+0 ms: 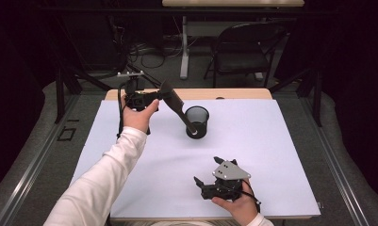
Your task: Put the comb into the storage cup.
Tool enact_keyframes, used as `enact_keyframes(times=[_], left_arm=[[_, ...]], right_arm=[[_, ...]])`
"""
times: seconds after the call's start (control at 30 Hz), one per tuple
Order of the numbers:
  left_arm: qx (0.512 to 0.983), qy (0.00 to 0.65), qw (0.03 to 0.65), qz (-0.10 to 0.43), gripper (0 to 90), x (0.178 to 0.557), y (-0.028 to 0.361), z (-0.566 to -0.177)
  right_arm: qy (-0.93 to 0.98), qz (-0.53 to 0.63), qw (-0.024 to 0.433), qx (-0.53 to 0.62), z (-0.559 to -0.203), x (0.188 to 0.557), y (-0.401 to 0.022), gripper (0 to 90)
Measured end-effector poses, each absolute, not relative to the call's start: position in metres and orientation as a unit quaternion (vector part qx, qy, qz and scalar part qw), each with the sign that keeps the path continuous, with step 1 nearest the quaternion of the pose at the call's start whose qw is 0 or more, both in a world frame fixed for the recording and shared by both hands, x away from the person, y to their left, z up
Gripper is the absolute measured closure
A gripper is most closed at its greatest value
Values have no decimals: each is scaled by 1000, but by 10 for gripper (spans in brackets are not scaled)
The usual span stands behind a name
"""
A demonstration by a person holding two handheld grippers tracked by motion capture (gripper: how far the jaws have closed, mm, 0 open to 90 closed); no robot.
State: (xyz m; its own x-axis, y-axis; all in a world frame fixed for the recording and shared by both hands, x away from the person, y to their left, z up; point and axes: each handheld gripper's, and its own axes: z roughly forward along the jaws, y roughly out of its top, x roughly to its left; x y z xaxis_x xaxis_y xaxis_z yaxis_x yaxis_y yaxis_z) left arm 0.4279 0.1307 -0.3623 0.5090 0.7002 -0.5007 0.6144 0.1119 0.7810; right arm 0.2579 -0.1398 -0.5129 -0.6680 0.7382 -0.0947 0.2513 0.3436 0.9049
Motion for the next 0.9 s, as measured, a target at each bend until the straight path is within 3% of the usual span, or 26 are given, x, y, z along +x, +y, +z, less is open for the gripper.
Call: enact_keyframes(times=[0.13, 0.9], left_arm=[[663, 498, 557, 41, 837, 433, 128, -361], [656, 509, 556, 37, 837, 457, 108, -356]], right_arm=[[775, 471, 262, 331, -513, 261, -143, 0], [762, 481, 243, 359, -511, 273, -163, 0]])
